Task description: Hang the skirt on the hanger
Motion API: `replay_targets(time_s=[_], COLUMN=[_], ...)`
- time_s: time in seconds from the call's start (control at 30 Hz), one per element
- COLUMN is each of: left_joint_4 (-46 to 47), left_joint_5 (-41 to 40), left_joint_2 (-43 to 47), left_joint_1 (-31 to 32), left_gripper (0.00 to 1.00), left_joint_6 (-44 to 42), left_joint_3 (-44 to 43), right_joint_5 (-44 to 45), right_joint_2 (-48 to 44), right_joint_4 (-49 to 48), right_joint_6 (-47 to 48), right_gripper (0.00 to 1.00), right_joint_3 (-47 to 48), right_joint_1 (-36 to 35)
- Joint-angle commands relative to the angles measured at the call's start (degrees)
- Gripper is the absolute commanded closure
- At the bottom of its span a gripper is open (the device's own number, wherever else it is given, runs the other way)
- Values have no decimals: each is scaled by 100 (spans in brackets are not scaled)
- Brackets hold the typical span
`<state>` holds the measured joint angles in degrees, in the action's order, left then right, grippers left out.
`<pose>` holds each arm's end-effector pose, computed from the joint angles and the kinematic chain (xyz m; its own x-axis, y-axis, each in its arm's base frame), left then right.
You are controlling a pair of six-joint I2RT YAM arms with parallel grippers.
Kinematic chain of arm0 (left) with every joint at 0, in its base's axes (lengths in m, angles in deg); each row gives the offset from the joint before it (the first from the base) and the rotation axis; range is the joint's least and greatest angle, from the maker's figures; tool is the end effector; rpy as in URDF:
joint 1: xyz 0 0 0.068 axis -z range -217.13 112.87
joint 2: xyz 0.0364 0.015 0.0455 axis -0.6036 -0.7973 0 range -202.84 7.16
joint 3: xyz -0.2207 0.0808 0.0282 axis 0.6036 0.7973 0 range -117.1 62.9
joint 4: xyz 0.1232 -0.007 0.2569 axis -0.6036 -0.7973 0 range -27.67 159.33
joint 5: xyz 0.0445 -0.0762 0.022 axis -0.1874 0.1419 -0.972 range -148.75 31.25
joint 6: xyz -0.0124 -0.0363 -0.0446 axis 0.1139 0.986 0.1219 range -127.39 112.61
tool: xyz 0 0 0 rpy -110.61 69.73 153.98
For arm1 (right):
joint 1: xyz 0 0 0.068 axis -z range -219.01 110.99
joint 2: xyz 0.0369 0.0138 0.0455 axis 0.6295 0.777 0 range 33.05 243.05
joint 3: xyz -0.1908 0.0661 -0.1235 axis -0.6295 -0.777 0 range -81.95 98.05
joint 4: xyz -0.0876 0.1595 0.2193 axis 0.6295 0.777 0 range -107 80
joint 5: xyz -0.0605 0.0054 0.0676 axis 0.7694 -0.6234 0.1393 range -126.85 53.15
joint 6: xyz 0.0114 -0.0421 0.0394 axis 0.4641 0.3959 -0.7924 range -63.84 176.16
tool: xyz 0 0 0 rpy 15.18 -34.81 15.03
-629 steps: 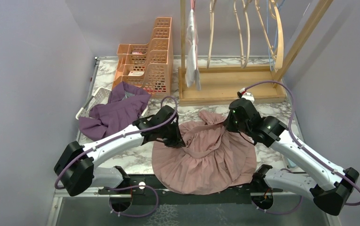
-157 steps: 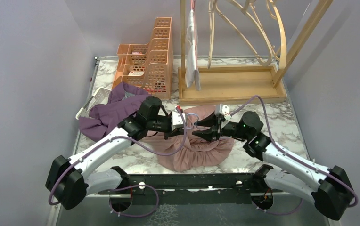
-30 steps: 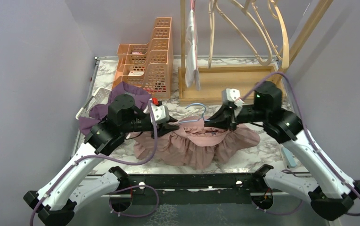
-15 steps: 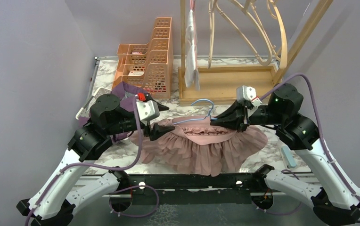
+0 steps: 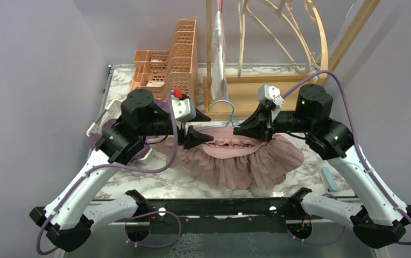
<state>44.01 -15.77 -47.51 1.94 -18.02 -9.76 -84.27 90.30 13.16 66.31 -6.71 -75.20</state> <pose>0.1616 -0.1685 0.4252 0.0845 0.1052 -0.9909 0.9874 0.1247 0.0974 0.1720 0.1648 0.4228 0.0054 -0.1439 -0.9896 -0.9951 0.0972 -0.0196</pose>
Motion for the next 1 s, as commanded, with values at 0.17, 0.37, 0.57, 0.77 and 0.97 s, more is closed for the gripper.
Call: replay_targets(time_s=[0.17,0.37,0.57,0.77,0.97], left_joint_4=[252,340,632,671,755], left_joint_5=[410,551,513,524,292], left_joint_2=[-273,-158,22,162,234], left_joint_1=[-11,-9,-12,-11,-13], left_gripper=[60,100,100,100,98], left_joint_6=[-166,-481,-468,-483,-366], left_joint_3=[17,93,224,301,341], right_joint_5=[-619,-554,-455,-457,99], right_joint_2=[16,27,-185,-387,-472], right_joint_4=[-373,-252,195,605,442], right_joint_6=[118,142,299,284,4], right_gripper=[99,96,59,70,99], right_joint_3=[-34,-118,-265,-357,-373], right_joint_1=[-3,-3,-3,-3,-3])
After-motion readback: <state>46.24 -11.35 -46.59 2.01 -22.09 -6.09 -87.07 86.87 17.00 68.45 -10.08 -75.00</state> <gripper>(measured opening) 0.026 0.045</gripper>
